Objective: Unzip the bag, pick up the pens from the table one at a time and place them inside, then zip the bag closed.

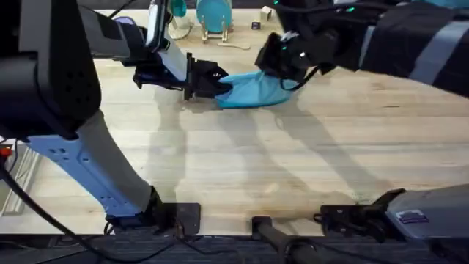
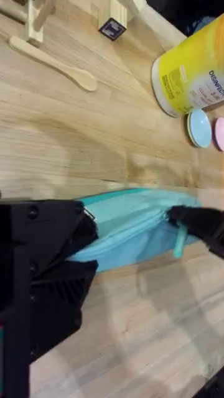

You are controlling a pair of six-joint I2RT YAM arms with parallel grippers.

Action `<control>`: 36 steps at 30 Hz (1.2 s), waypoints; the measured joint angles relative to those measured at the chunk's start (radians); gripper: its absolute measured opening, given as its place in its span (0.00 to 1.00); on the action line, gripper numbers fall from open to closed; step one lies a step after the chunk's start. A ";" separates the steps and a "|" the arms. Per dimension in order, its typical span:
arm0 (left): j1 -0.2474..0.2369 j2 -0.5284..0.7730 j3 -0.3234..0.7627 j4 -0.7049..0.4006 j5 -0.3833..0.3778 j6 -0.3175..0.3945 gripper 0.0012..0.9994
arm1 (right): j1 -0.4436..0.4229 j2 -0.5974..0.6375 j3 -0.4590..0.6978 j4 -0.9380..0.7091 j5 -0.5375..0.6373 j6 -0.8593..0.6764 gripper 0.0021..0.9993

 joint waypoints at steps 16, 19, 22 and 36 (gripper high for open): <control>-0.016 0.000 0.000 0.000 0.023 0.000 0.04 | -0.292 -0.005 0.000 -0.075 -0.067 -0.003 0.03; -0.024 0.000 0.000 0.002 0.023 0.000 0.04 | -0.310 -0.005 0.000 -0.075 -0.080 -0.003 0.03; -0.024 0.000 0.000 0.002 0.024 0.000 0.04 | -0.332 -0.005 0.000 -0.076 -0.102 -0.003 0.03; -0.024 0.000 0.000 0.001 0.024 0.000 0.04 | -0.366 0.070 0.000 -0.107 -0.115 -0.002 0.03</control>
